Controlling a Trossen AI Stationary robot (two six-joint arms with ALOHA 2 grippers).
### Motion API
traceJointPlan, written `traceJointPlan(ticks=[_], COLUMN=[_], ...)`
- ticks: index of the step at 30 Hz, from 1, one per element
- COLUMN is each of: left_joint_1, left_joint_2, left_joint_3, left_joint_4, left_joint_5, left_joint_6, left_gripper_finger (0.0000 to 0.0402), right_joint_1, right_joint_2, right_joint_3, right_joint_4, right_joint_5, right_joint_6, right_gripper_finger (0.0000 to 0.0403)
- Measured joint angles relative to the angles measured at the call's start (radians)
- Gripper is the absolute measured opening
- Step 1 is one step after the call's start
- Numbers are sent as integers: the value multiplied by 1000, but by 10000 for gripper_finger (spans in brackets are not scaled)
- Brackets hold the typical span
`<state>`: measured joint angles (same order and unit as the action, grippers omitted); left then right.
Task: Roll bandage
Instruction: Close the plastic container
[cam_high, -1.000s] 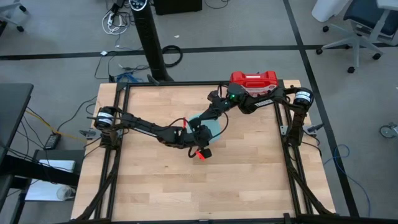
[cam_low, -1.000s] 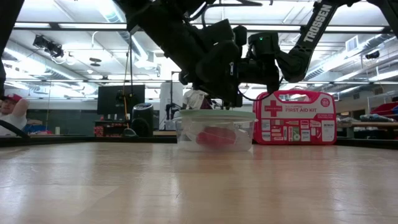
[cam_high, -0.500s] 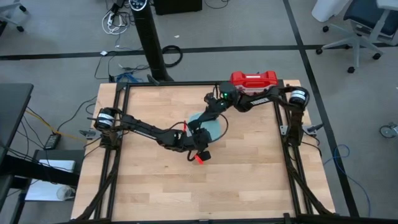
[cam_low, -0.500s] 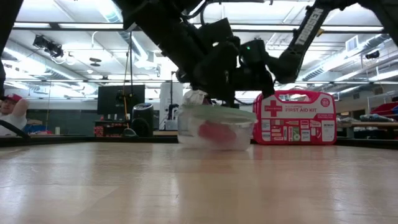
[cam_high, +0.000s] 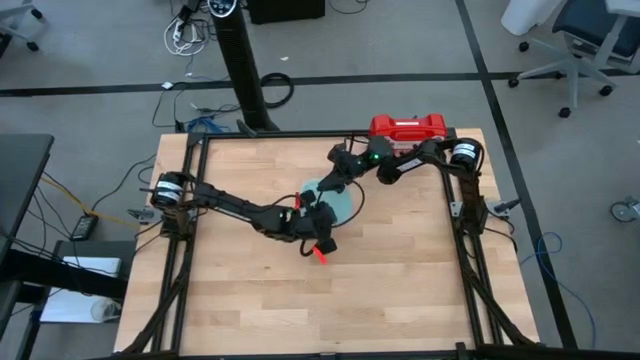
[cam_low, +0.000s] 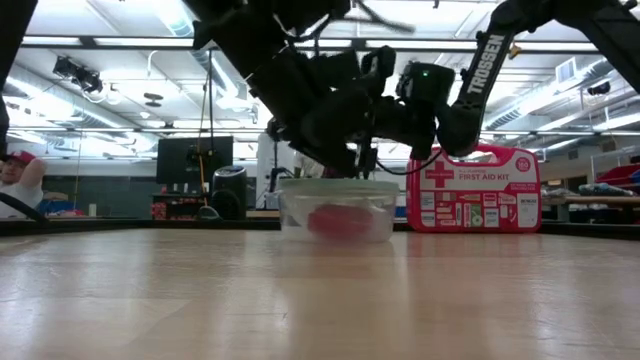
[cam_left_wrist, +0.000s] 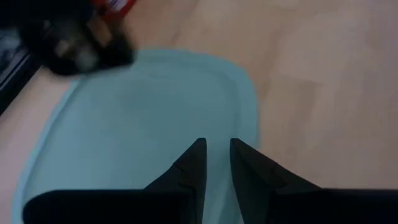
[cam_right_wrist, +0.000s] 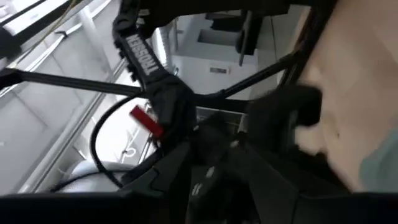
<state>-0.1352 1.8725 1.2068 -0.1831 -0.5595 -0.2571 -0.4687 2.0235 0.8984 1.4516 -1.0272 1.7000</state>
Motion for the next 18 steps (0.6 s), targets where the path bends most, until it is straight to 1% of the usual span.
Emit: traceJointPlan(ticks=[3, 7, 9, 11, 13, 15, 16, 18], left_joint_1=[13, 9, 8, 9, 10, 9, 8, 6], left_joint_2=[-2, -2, 0, -1, -3, -3, -5, -5], left_joint_3=[1, 1, 0, -1, 2, 2, 1, 0], left_joint_4=[-49, -32, -20, -5, 0, -3, -6, -6], left_joint_5=[-11, -4, 16, 22, 25, 25, 29, 34], left_joint_6=[-59, -33, -14, -12, -16, -24, -26, -28], left_gripper_finger=[76, 76, 76, 76, 76, 76, 76, 76], right_joint_1=[-19, -34, -38, -42, -43, -43, -42, -42], right_joint_2=[-2, 1, 10, 36, 57, 73, 76, 79], right_joint_3=[0, 0, 1, 1, 4, 4, 2, -3], right_joint_4=[106, 90, 15, -134, -192, -126, -55, 74], right_joint_5=[-3, -20, -29, -43, -60, -67, -61, -38], right_joint_6=[65, 65, -5, -84, -136, -118, -91, 14], right_gripper_finger=[149, 149, 149, 149, 149, 149, 149, 149])
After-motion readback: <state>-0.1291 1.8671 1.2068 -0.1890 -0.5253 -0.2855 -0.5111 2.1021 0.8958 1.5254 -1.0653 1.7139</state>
